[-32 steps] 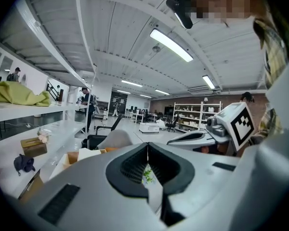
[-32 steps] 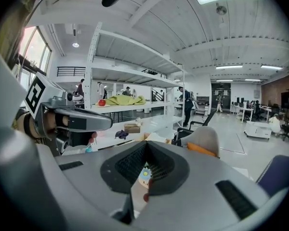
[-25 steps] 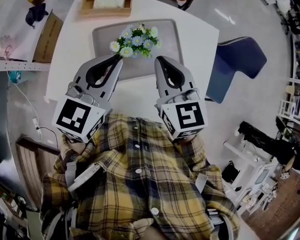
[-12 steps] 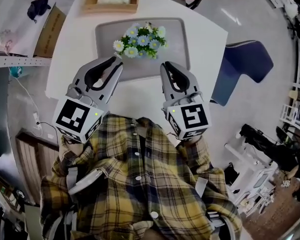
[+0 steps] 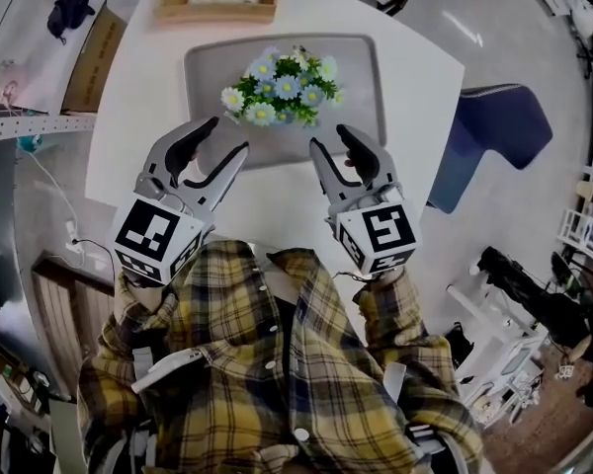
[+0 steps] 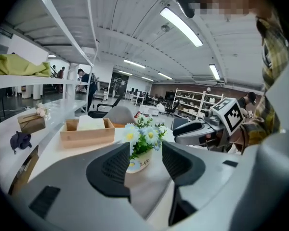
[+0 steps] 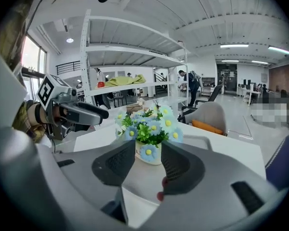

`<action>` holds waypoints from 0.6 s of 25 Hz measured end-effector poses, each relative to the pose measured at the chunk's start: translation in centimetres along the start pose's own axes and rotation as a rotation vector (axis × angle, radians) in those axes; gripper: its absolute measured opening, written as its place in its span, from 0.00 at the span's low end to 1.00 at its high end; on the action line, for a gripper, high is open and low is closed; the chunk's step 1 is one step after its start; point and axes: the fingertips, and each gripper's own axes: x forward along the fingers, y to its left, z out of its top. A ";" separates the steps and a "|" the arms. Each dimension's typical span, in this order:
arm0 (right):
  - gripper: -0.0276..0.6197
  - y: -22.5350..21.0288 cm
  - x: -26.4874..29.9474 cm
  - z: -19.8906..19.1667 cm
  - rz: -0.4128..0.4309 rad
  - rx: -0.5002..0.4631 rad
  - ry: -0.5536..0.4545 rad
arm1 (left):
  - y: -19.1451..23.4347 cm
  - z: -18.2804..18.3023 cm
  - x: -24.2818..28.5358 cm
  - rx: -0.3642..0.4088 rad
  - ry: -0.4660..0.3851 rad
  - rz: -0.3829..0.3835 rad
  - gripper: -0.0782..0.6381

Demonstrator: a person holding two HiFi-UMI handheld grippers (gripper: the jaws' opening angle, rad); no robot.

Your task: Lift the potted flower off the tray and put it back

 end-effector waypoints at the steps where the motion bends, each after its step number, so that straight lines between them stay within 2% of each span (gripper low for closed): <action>1: 0.28 -0.1 0.4 -0.3 0.013 -0.006 -0.001 | 0.3 -0.4 0.3 0.003 0.006 0.005 0.39; 5: 0.35 -0.5 1.8 -1.6 0.062 -0.018 0.005 | 1.1 -1.6 1.5 0.005 0.012 0.017 0.44; 7: 0.38 -0.7 2.5 -2.1 0.083 -0.026 0.003 | 1.4 -2.4 2.2 0.004 0.027 0.006 0.51; 15: 0.46 -1.2 5.3 -4.4 0.172 -0.070 0.013 | 3.0 -5.5 4.3 0.037 0.069 -0.001 0.60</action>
